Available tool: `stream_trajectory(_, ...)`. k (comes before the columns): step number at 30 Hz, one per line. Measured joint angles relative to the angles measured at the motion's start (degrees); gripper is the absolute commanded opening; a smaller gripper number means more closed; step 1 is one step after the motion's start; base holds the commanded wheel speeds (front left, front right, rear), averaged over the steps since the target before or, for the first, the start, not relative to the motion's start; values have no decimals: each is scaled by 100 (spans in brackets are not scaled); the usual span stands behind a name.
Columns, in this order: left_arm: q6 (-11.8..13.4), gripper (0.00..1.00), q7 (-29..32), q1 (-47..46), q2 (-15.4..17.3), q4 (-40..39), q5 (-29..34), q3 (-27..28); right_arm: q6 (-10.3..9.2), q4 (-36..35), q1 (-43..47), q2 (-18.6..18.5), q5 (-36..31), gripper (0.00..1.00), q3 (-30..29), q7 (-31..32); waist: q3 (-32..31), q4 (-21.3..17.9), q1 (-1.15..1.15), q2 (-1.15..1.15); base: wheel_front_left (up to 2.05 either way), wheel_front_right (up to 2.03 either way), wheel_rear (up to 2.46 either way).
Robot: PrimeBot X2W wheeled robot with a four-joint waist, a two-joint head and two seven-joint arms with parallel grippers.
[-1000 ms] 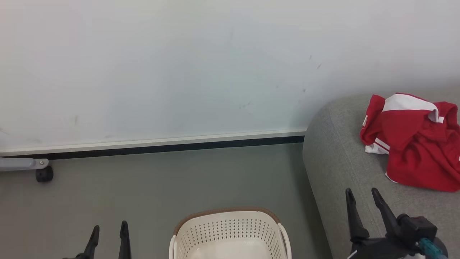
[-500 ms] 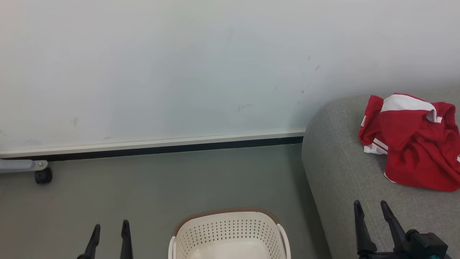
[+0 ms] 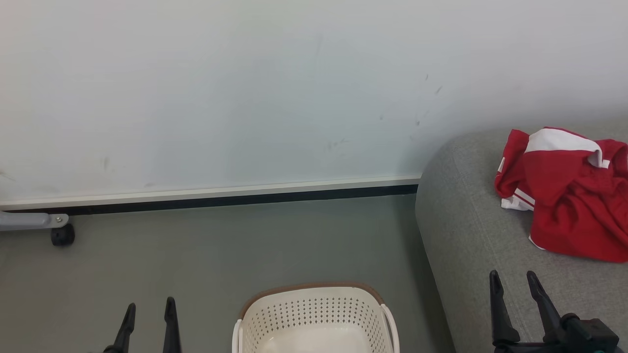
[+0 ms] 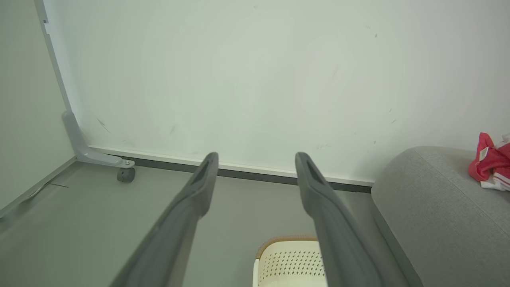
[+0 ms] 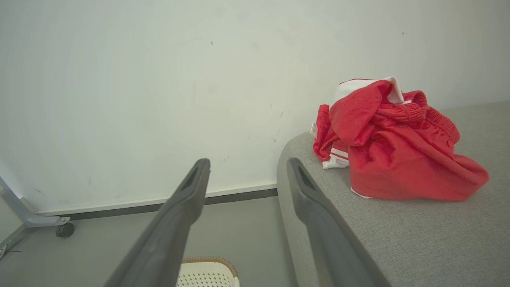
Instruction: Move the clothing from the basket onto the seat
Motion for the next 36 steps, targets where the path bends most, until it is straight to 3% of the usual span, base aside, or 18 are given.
stream_trajectory(7, 0, 100, 0, -1, 1, -14, 35, 44, -1, -56, 1, 40, -41, 100, -86, 0, 28, 39, 0, 0, 0, 0, 0)
stream_trajectory(8, 0, 0, 0, -1, 2, -16, 41, 54, -1, -63, 1, 47, -42, 0, -96, 0, 33, 44, 0, 0, 0, 0, 0)
stream_trajectory(19, -60, 0, 115, 121, -118, 315, -140, 68, 59, 288, 171, 188, 157, 0, -131, 108, 54, 48, 1, 0, 0, 0, 0)
stream_trajectory(36, -305, 0, 494, -46, -210, 421, -1391, 312, 288, 446, 47, 316, 1457, 0, -491, 481, 111, 43, 1, 0, 0, 0, 0)
